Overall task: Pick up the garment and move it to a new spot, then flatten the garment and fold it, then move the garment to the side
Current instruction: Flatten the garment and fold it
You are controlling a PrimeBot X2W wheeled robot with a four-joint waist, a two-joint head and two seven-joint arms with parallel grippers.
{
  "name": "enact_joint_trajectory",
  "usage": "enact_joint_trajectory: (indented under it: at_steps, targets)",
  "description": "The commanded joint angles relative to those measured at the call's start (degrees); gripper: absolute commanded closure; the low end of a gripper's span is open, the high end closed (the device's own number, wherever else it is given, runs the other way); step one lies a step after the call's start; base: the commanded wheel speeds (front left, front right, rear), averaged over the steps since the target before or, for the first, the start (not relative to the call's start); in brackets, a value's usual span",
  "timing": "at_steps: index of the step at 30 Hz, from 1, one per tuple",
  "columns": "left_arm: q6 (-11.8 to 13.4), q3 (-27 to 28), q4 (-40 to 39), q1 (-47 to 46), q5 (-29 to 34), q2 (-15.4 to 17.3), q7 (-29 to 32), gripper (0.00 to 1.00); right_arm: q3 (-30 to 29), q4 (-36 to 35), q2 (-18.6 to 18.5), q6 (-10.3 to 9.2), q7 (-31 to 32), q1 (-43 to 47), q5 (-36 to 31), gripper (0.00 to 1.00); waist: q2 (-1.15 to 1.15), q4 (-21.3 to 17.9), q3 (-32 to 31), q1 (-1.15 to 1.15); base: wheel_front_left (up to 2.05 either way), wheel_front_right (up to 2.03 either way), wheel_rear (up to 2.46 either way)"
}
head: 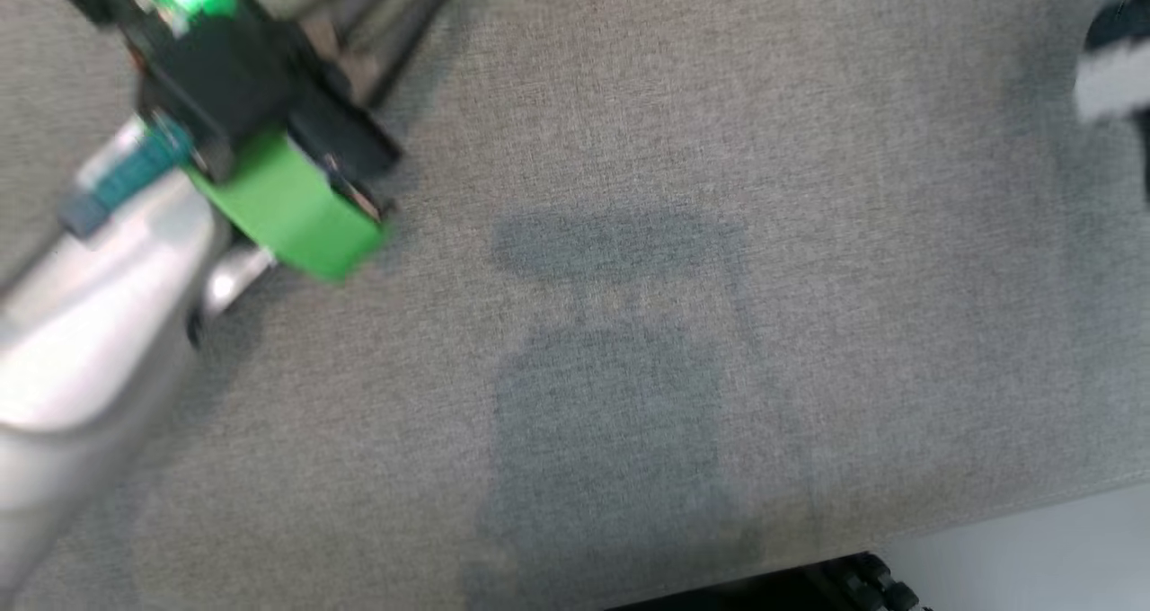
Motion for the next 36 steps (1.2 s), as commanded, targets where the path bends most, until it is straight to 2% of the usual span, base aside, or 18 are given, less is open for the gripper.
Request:
enact_joint_trajectory:
  at_steps: [1, 7, 15, 21, 25, 28, 31, 36]
  targets:
    - [-0.1, -0.4, -0.8, 2.4, 0.4, 0.2, -0.2, 1.0, 0.1, -0.6, -0.8, -0.08, -0.2, 3.2, 0.7, 1.0, 0.0, 1.7, -5.9, -0.01, 0.0, 0.0, 0.0]
    - [-0.1, -2.8, -2.6, 14.2, 2.9, -0.3, -0.2, 1.0, -1.2, -3.2, -1.3, -0.08, -0.2, 18.4, 0.5, 1.0, 0.0, 2.1, -11.7, -0.01, 0.0, 0.0, 0.0]
    - [-0.1, 0.8, -5.8, 28.1, 5.8, -1.9, -0.2, 1.0, -2.2, -7.0, -1.1, -0.08, -0.2, 30.1, 0.0, 1.0, 0.0, 2.2, -18.4, -0.01, 0.0, 0.0, 0.0]
    - [0.3, 5.1, -9.9, 37.7, 6.6, -3.2, -0.2, 1.0, -5.8, -10.9, -3.2, -0.08, -0.2, 38.4, -0.1, 1.0, 0.0, 2.5, -22.4, -0.01, 0.0, 0.0, 0.0]
    - [0.3, 6.1, -12.3, 41.7, 7.1, -3.8, -0.2, 1.0, -8.7, -13.7, -4.8, -0.08, -0.2, 43.8, 0.5, 1.0, 0.0, 3.3, -24.1, -0.01, 0.0, 0.0, 0.0]
    - [0.2, 6.1, -13.3, 42.5, 8.3, -4.5, -0.2, 1.0, -9.4, -15.5, -5.8, -0.08, 0.9, 44.6, 0.8, 1.0, 0.0, 3.6, -24.4, -0.01, 0.0, 0.0, 0.0]
    - [0.1, 6.3, -12.2, 41.7, 8.4, -6.2, -0.2, 1.0, -9.2, -14.9, -5.5, -0.08, 2.6, 41.7, 0.6, 1.0, 0.0, 3.9, -24.1, -0.01, 0.0, 0.0, 0.0]
    - [0.1, 7.9, -7.3, 38.3, 5.2, -11.6, -0.2, 1.0, -7.1, -9.7, -4.8, -0.08, 7.0, 32.7, -0.4, 1.0, 0.0, 5.4, -21.4, -0.01, 0.0, 0.0, 0.0]
